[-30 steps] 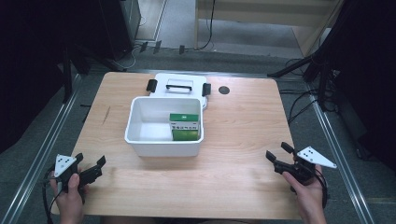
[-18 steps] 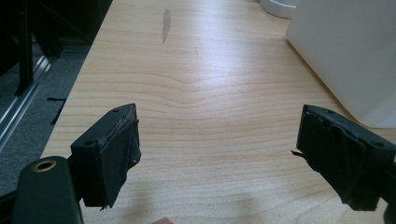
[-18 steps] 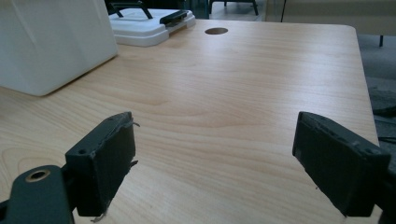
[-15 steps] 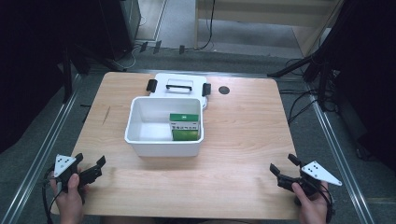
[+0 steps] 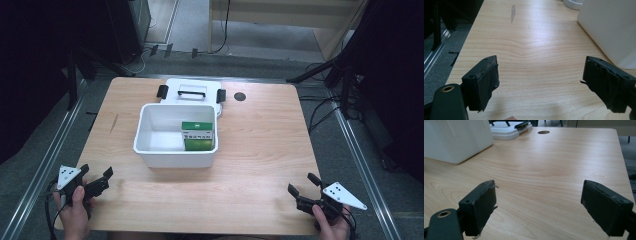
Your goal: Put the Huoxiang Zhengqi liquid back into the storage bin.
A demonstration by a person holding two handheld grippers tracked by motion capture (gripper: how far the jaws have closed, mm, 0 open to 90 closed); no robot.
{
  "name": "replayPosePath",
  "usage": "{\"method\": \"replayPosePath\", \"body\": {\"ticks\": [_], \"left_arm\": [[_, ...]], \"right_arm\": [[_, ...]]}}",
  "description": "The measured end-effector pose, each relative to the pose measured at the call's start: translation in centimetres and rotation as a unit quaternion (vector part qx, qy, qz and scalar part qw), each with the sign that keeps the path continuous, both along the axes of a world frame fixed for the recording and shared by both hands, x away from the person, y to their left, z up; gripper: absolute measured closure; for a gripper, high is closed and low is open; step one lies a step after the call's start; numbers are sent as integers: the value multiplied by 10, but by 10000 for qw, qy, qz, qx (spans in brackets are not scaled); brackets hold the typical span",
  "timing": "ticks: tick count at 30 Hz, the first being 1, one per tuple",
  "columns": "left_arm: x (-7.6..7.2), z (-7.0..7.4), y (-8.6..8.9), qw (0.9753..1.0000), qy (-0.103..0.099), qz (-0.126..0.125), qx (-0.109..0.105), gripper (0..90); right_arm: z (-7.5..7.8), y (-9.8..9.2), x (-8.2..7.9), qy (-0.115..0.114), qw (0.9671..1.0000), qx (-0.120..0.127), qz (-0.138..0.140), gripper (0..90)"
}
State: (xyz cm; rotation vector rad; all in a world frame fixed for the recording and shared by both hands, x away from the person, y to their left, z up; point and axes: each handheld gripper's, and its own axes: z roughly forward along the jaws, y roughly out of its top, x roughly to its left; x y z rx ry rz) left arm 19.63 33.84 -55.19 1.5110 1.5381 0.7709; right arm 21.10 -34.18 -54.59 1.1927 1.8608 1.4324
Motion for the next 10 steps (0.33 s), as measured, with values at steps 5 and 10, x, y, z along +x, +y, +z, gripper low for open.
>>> {"method": "replayPosePath", "body": {"ticks": [5,10], "left_arm": [[1,0,-1,10000,49,-7,33,145],[3,0,-1,9999,95,-36,64,144]], "right_arm": [[0,-5,0,-25,9995,293,-126,130],[-1,-7,3,105,9988,408,-263,131]]}}
